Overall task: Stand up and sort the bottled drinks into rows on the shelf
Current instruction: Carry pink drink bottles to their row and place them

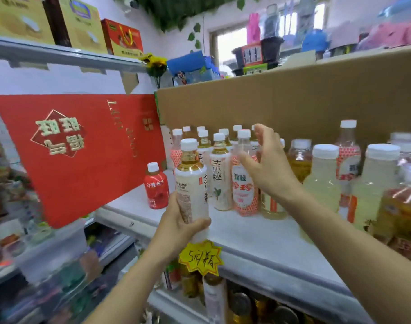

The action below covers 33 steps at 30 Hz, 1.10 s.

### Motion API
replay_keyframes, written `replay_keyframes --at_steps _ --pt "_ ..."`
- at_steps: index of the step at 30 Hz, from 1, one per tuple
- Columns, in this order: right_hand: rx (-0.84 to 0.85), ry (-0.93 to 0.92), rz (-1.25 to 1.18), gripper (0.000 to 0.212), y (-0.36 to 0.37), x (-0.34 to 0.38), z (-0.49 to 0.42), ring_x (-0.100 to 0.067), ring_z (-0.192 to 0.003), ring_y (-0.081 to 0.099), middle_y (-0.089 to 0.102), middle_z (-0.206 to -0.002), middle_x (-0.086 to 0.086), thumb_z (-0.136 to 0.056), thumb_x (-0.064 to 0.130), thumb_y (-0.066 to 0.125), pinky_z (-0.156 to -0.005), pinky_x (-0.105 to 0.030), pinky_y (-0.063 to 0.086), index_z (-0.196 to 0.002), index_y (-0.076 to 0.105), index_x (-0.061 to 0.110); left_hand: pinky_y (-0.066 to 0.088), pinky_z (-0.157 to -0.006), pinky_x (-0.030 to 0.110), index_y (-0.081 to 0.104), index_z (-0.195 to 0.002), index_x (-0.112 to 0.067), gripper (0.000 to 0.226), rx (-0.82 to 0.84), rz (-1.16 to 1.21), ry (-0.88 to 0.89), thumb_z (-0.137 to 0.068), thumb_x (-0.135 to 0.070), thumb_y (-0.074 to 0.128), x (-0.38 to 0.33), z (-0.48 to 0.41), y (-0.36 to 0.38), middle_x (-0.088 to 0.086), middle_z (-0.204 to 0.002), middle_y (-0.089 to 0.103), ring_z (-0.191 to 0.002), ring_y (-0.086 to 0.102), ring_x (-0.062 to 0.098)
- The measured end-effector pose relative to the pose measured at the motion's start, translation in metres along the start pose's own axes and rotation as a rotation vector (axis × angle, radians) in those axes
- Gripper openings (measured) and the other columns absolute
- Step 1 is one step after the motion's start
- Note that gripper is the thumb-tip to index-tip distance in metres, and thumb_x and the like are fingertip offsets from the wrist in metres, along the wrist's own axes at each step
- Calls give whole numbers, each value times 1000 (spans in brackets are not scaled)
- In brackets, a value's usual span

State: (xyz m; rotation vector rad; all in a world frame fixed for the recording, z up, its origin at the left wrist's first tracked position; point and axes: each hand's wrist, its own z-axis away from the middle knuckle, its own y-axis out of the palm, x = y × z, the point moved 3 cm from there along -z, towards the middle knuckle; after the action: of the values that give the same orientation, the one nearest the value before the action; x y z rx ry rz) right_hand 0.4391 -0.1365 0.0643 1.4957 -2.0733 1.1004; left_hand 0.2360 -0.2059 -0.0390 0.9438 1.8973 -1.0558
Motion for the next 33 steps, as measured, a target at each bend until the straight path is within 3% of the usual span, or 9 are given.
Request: replay_keyframes --at_steps 5,9,11,13,16,21,25,30,33 --pt "-43 -48 318 67 24 9 -49 -22 -141 22 29 -153 -4 -96 30 57 -114 -39 24 -153 23 20 51 -70 9 43 -122 -30 65 31 33 -37 -77 -3 81 32 -44 -21 -15 -111 64 -94 62 -10" --pt "74 -265 705 53 52 19 -76 -26 -133 40 49 -143 -7 -99 35 50 -117 -41 17 -148 38 20 50 -79 13 41 -127 -19 68 58 20 -41 -76 -5 83 51 -72 -16 -7 -118 64 -101 62 -4" --pt "220 -275 886 45 66 19 -85 -29 -123 50 54 -135 -6 -99 36 49 -113 -43 25 -141 47 23 50 -86 19 40 -128 -23 71 58 21 -44 -75 -10 85 58 -84 -8 -9 -121 63 -108 61 0" --pt "323 -248 988 33 75 18 -89 -31 -106 58 53 -126 -5 -96 31 53 -88 -42 46 -129 56 24 49 -86 15 38 -129 -27 72 75 43 -35 -77 -10 83 57 -93 0 -11 -123 62 -104 59 -9" --pt "359 -220 999 24 78 19 -96 -30 -87 61 48 -118 -6 -93 18 58 -66 -38 52 -117 60 18 48 -77 5 36 -131 -29 72 97 61 -13 -79 -6 81 56 -108 13 -15 -119 60 -96 57 -19" --pt "382 -239 1002 26 81 16 -102 -25 -84 56 45 -114 -6 -91 20 61 -66 -38 50 -117 55 16 48 -106 44 38 -131 -32 82 77 -25 -69 -66 -32 89 61 -129 23 -9 -132 58 -120 58 11" --pt "373 -307 1103 32 82 14 -101 -25 -102 47 47 -115 -6 -91 27 60 -75 -33 36 -121 55 19 47 -106 45 34 -137 -34 98 92 -227 -10 -54 -58 82 61 -126 16 -13 -137 54 -127 53 12" --pt "389 -285 1010 56 81 17 -100 -24 -113 45 49 -123 -6 -90 46 60 -87 -37 43 -135 43 18 46 -90 28 43 -137 -22 66 -165 -456 259 -83 -40 76 26 -116 -30 -7 -117 48 -107 47 11" --pt "378 -304 945 68 88 25 -103 -24 -118 43 49 -129 -4 -90 54 57 -94 -39 43 -145 34 22 49 -89 37 48 -130 -18 52 -318 -413 357 -86 -31 73 7 -144 -63 -3 -112 49 -103 50 16"
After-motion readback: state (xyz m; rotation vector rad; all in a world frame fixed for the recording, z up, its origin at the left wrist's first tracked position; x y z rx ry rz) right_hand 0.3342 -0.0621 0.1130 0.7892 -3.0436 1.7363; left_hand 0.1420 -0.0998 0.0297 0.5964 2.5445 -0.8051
